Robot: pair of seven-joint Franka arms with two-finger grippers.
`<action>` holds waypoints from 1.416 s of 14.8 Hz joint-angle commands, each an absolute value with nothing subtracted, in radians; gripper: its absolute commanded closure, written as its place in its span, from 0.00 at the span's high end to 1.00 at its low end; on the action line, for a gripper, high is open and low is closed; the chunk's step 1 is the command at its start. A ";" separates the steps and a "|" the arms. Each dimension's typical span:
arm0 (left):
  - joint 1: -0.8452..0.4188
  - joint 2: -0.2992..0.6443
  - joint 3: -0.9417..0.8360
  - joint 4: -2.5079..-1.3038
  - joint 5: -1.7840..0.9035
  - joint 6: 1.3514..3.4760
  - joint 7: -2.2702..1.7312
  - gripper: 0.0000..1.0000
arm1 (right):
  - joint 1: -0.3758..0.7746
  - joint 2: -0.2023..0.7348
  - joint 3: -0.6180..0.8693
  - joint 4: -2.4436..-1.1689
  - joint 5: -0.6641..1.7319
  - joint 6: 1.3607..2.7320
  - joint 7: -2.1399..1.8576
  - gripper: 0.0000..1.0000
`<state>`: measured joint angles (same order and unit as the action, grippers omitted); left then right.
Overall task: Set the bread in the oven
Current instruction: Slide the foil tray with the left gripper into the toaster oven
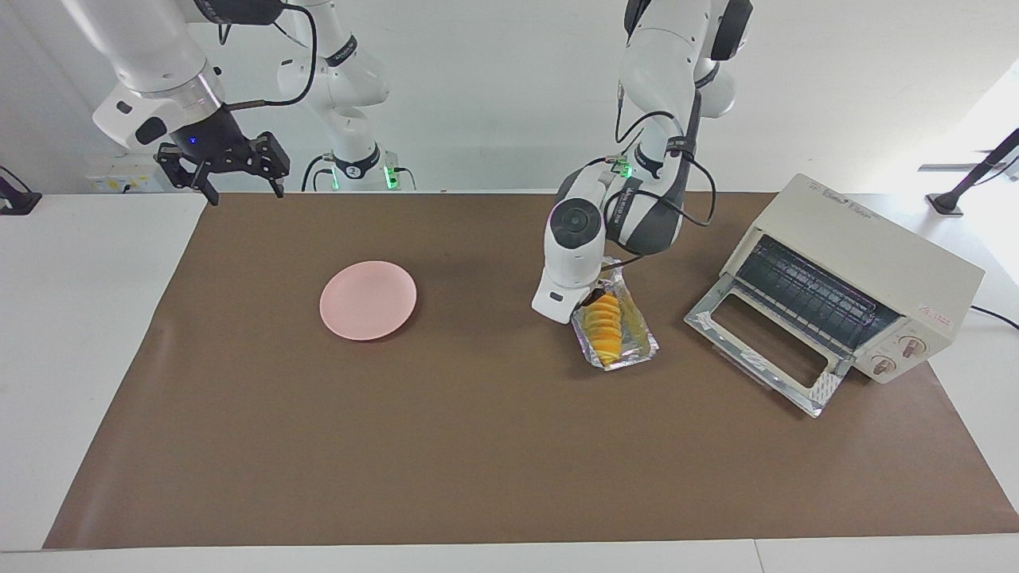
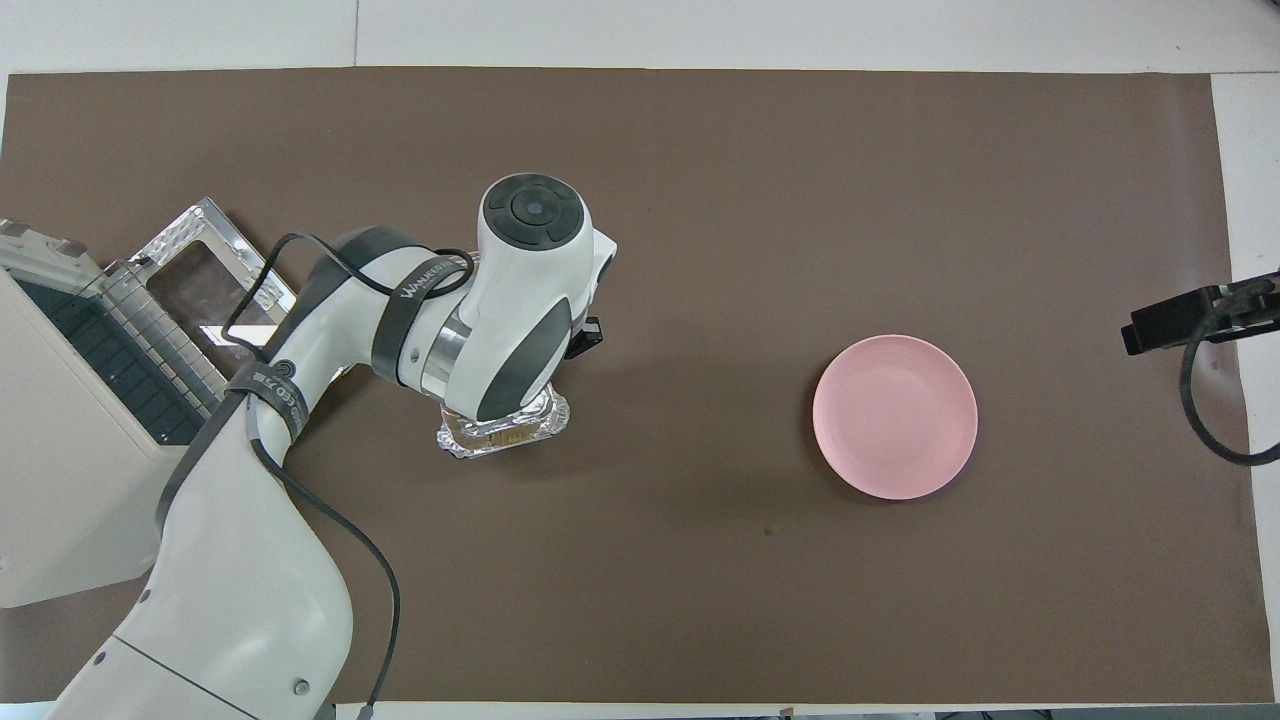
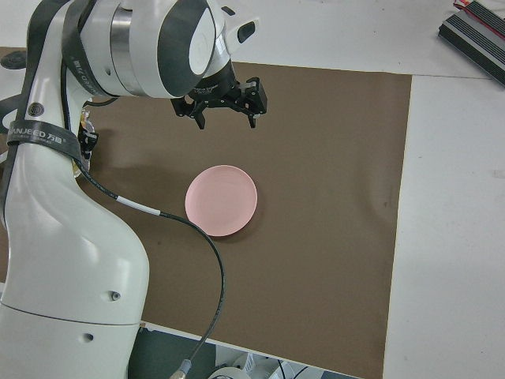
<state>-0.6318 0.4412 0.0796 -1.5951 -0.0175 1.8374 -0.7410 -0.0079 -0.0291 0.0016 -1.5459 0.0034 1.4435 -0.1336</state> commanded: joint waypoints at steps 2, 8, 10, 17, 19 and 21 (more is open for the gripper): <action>-0.626 0.400 0.234 -1.583 -0.026 1.801 -0.741 0.00 | -0.028 -0.052 0.011 -1.569 0.020 1.437 -0.121 1.00; -0.480 0.405 0.304 -1.589 -0.029 1.819 -0.715 0.00 | -0.037 -0.052 0.012 -1.568 0.014 1.437 -0.120 1.00; -0.436 0.403 0.304 -1.597 -0.029 1.812 -0.658 0.00 | -0.028 -0.052 0.017 -1.566 0.014 1.434 -0.123 1.00; -0.362 0.388 0.305 -1.638 -0.031 1.801 -0.637 0.00 | -0.029 -0.057 0.017 -1.568 0.014 1.431 -0.123 1.00; -0.348 0.387 0.308 -1.640 -0.031 1.795 -0.632 0.00 | -0.028 -0.057 0.017 -1.568 0.014 1.430 -0.123 1.00; -0.338 0.385 0.308 -1.641 -0.029 1.795 -0.623 0.00 | -0.028 -0.057 0.017 -1.568 0.014 1.431 -0.123 1.00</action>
